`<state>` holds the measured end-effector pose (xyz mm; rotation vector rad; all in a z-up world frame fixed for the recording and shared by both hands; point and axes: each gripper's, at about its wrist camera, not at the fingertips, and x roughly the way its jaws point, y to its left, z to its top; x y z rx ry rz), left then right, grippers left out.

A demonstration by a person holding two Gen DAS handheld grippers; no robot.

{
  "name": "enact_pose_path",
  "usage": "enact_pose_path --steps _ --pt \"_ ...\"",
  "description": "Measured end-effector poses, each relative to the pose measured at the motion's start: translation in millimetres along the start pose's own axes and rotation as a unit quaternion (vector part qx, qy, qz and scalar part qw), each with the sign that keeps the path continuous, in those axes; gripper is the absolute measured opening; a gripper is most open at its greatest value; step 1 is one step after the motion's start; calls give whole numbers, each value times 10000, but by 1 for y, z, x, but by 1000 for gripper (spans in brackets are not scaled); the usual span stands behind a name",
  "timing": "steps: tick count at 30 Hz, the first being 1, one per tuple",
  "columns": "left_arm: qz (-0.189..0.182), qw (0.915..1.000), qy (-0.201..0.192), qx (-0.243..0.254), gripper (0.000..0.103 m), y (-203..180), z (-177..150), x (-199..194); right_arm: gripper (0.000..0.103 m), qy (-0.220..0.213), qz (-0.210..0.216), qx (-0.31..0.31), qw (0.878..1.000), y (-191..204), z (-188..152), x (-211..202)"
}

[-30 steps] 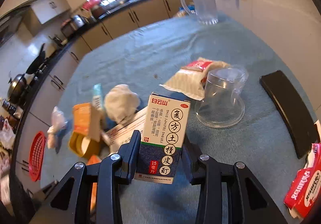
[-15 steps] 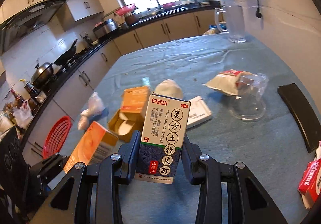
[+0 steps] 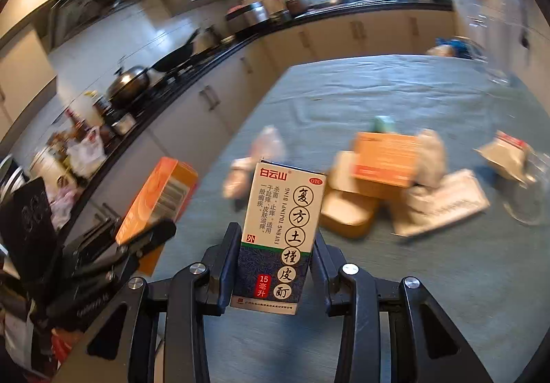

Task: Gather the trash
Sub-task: 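Carry both held boxes over the red basket, then open both tools to drop the boxes into the red basket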

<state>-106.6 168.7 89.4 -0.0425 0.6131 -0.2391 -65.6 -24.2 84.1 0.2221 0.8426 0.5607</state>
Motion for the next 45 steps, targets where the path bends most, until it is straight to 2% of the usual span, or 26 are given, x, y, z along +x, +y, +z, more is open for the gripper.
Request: enact_pose_path --steps 9,14,21,30,32,35,45 --pt "769 9951 -3 -629 45 95 -8 -22 41 477 603 -252 9967 62 16 65" --pt "1117 9883 198 -1016 45 142 -21 -10 41 695 758 -379 9940 96 26 107" --pt "1329 9814 480 -1300 45 182 -31 18 41 1019 960 -379 9894 128 37 167" --pt "1295 9790 658 -1428 45 203 -45 38 43 1378 839 -393 9861 139 34 217" --pt "1260 9789 658 -1469 51 205 -46 39 49 1386 823 -419 9860 140 35 220" --pt "1238 9789 596 -1512 58 207 -46 37 59 1332 790 -388 9872 137 36 219" --pt "1179 9815 448 -1437 58 191 -37 22 60 1053 853 -177 9906 117 40 182"
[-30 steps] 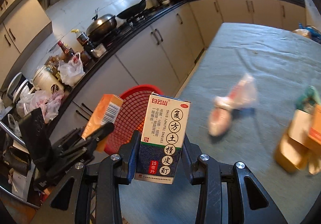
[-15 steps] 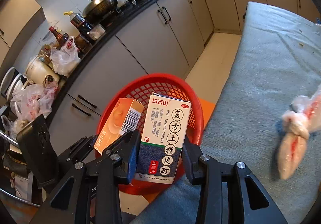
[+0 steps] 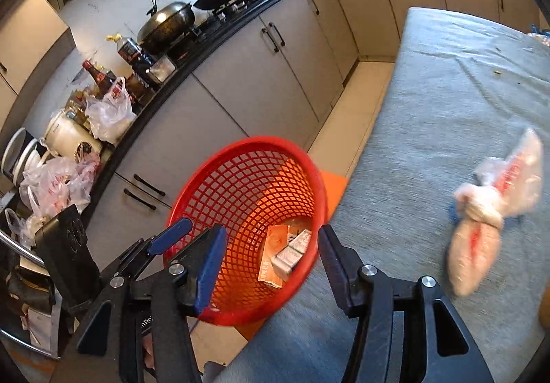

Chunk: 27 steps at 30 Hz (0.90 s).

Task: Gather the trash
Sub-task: 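Open both tools to drop the boxes into the red basket, then grasp the pink plastic bag with the left tool while the right tool grasps the orange cardboard box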

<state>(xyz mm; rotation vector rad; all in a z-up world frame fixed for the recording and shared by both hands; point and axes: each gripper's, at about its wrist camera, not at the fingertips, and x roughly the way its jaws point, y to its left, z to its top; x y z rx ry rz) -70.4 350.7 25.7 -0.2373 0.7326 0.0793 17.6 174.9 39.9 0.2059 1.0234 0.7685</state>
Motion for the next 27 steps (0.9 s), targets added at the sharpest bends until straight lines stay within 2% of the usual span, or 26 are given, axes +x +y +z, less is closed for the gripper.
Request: enact_pose_path --steps 8,16,21,27 --pt "-174 9990 -162 387 61 -49 7 -22 60 -345 7 249 9991 -31 -19 -54" --pt "-412 9952 -82 884 63 -112 6 -22 60 -798 -84 519 9954 -88 -45 -132" --pt "-556 9915 -22 1174 65 -152 6 -14 59 -1235 -246 744 9892 -135 -57 -191" --pt "-792 9897 214 1169 70 -186 21 17 58 -1498 -296 1204 9809 -189 -60 -228"
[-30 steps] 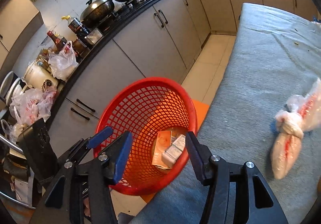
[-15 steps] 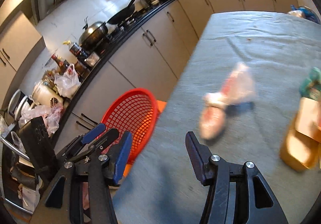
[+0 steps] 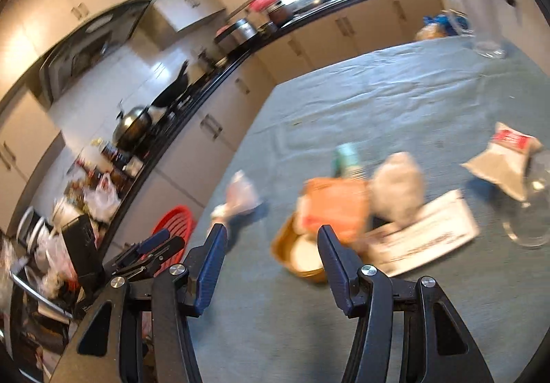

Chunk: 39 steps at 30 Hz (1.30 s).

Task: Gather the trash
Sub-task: 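Grasp the pink plastic bag with the left tool while the right tool grasps the orange cardboard box, then lift the bag and box and carry both toward the red basket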

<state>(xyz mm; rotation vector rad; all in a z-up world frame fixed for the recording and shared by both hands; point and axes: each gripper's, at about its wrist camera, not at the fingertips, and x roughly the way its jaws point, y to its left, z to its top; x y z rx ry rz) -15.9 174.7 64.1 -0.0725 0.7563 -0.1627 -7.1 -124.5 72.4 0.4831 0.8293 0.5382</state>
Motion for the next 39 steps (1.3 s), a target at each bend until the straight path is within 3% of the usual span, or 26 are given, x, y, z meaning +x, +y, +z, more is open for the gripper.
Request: enact_pose_path --steps 5,10,15,16,18,19,27,39 --pt "-3 9996 230 159 70 -17 16 34 50 137 99 329 9993 -36 12 6" --pt "161 9986 410 305 70 -24 21 62 44 260 185 384 9988 -49 19 19" --pt "110 9982 497 322 70 -27 19 78 28 437 309 353 9979 -51 19 33" --pt "88 9981 506 327 68 -27 19 79 26 441 305 334 9980 -50 18 35" --pt "42 9981 521 314 48 -27 18 82 12 453 349 342 9978 -50 16 38" --pt "14 9978 579 311 39 -26 18 83 12 421 398 351 9977 -49 15 38" --pt "-97 9986 347 393 38 -33 11 65 5 126 477 288 9984 -39 3 20" --pt "-195 9986 -4 501 38 -55 -4 28 4 -229 504 113 9984 -22 -14 -5"
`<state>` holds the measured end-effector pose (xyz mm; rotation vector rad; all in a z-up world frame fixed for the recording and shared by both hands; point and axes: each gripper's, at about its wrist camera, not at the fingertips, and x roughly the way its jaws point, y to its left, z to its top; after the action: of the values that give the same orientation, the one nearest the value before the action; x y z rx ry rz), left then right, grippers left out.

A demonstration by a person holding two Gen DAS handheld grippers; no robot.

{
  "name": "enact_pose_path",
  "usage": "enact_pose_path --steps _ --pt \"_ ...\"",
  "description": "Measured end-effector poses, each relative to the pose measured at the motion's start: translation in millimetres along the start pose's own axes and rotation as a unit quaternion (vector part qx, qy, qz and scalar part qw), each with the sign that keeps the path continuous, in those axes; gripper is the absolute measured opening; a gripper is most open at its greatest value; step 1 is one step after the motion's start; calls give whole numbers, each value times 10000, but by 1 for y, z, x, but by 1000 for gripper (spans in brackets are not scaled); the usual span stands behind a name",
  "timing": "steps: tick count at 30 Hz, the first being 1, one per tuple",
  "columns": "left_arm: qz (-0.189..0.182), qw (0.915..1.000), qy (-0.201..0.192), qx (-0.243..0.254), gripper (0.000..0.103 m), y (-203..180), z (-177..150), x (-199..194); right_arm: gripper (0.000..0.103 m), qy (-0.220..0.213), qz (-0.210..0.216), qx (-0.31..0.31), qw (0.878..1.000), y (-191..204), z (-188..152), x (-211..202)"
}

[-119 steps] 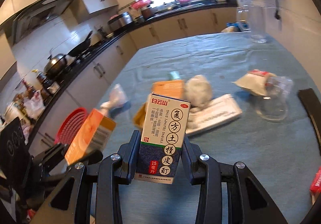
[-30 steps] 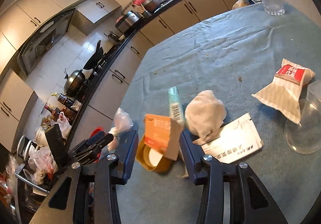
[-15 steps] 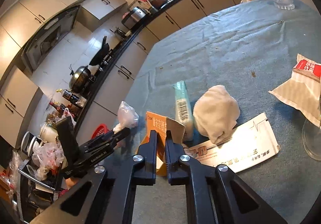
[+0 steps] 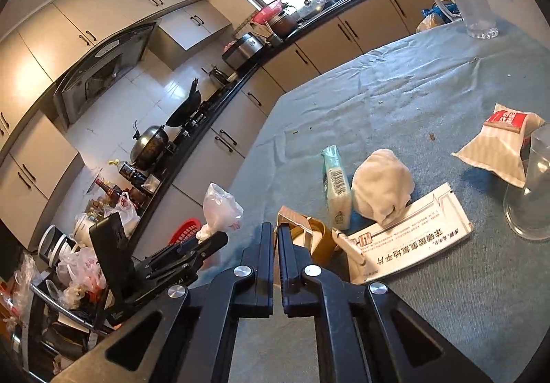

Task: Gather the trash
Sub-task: 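Lift the bag and box and carry both toward the red basket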

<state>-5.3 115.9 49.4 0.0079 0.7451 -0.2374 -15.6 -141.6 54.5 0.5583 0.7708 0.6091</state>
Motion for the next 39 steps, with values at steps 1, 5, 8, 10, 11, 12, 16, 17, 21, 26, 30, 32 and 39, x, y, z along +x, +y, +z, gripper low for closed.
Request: enact_pose_path --steps 1,5,8,10,11,12,16,17,21,26,30,32,39 --pt "-17 10000 -14 8 38 -2 -2 -2 4 3 5 4 10000 0 -1 0" --pt "-44 10000 -65 28 38 -7 -5 -7 3 -47 -5 -12 10000 1 -2 -5" --pt "-76 9999 -90 10 38 -8 -7 -9 2 -148 2 -76 9999 3 -3 -11" --pt "-103 9999 -89 6 38 -9 -7 -10 2 -174 -50 -121 9998 4 -4 -14" --pt "-99 9999 -100 5 38 -9 -7 -10 2 -176 -84 -159 9997 5 -4 -14" --pt "-92 9999 -110 6 38 -10 -7 -11 2 -176 -102 -186 9996 6 -5 -15" --pt "-98 9998 -140 44 38 -12 -10 -14 2 -214 -166 -293 9992 8 -11 -20" --pt "-95 9998 -155 49 38 -12 -11 -15 2 -250 -186 -311 9990 8 -12 -22" --pt "-121 9997 -215 26 38 -14 -11 -18 2 -378 -145 -319 9987 7 -10 -32" --pt "-163 9994 -302 21 38 -15 -12 -25 2 -493 -87 -411 9979 11 -8 -41" --pt "-161 9993 -347 19 38 -16 -13 -30 2 -495 -62 -423 9979 14 -9 -43" --pt "-156 9992 -364 25 38 -16 -14 -32 2 -490 -53 -420 9979 15 -10 -44" --pt "-118 9991 -410 -6 38 -14 -17 -41 2 -474 3 -494 9977 27 -10 -43"
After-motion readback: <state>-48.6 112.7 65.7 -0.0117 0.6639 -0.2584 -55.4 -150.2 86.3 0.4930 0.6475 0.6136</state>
